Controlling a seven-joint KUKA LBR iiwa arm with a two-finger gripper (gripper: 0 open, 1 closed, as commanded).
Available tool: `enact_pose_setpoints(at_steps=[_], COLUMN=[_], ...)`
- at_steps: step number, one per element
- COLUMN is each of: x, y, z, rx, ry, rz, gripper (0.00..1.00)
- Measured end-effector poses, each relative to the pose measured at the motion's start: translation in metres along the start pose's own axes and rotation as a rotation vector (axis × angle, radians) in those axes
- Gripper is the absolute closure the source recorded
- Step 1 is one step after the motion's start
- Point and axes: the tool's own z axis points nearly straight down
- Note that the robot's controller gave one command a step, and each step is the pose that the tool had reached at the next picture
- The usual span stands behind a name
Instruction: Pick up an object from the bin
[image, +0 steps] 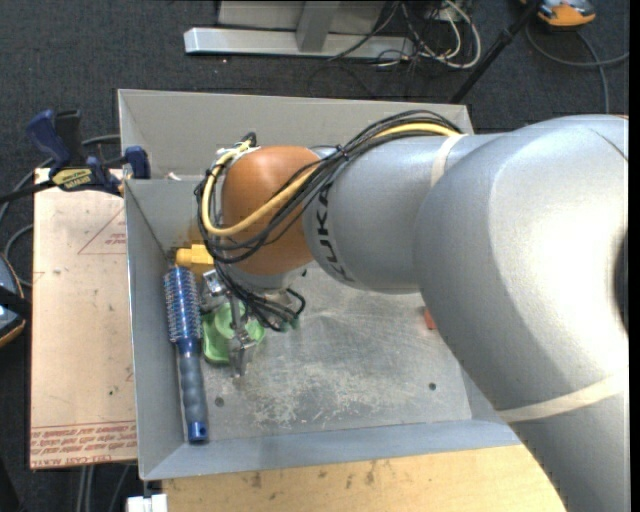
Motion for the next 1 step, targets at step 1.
enact_pose_setpoints(at_steps=[1], x=[-0.0009], y=[-0.0021], z=[-0.001], rx=[0.001], ry=[-0.003], rz=[0.003], gripper=[1.0])
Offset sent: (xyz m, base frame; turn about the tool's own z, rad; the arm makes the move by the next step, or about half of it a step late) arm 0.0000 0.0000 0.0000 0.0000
